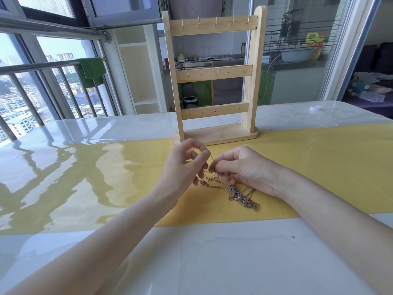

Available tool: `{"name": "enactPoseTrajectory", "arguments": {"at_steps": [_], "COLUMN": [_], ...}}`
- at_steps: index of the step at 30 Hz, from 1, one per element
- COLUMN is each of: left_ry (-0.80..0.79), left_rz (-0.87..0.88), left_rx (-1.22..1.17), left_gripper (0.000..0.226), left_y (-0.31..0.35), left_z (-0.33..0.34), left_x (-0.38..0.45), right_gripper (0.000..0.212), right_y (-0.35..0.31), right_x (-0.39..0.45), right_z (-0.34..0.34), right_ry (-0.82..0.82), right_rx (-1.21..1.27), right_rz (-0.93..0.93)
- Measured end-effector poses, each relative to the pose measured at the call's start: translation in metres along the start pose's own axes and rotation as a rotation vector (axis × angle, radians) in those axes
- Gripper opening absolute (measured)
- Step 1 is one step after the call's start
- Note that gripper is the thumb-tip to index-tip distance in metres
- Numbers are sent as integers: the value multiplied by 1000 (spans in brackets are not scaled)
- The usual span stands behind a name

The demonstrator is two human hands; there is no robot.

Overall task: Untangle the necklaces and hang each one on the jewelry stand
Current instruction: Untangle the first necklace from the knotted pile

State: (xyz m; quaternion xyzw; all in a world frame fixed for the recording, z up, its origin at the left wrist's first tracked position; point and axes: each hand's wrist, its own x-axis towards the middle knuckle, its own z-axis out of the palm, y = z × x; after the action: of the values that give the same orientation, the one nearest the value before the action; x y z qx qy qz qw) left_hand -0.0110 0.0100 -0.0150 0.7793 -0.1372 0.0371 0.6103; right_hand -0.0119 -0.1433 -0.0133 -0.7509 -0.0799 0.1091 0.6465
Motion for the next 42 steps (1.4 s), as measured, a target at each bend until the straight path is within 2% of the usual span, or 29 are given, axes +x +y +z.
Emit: {"name": "enactPoseTrajectory", "arguments": {"at_steps": [3, 7, 11, 15, 22, 29, 32, 37, 42], "left_ry": [56, 92, -10, -54, -101, -197, -192, -116, -107], "left_rz": [21, 52, -20, -96, -249, -332, -286, -194, -127], "left_rx": [9, 39, 27, -66, -146, -389, -337, -19, 34], "left_gripper": [12, 11, 13, 15, 12, 10, 9, 16, 15], "left_y": [-2, -3, -3, -2, 1, 4, 5, -1, -2], "left_z": [-1, 0, 1, -2, -4, -10, -12, -5, -3], "left_x": [1, 2, 1, 1, 2, 6, 7, 5, 4], "right_gripper": [7, 13, 23, 9, 17, 21, 22, 22, 19], "right_y": [1, 0, -2, -1, 2, 1, -1, -1, 1], "right_x": [0, 1, 0, -2, -2, -1, -1, -2, -1], "right_z": [-1, -1, -3, -5, -4, -8, -10, -6, -6], "right_ry": [10, -7, -40, -89, -70, 3, 19, -6, 53], "right_rx": [7, 72, 209, 273, 240, 300, 364, 403, 377], "right_rz": [-16, -35, -36, -50, -3, 37, 28, -3, -13]}}
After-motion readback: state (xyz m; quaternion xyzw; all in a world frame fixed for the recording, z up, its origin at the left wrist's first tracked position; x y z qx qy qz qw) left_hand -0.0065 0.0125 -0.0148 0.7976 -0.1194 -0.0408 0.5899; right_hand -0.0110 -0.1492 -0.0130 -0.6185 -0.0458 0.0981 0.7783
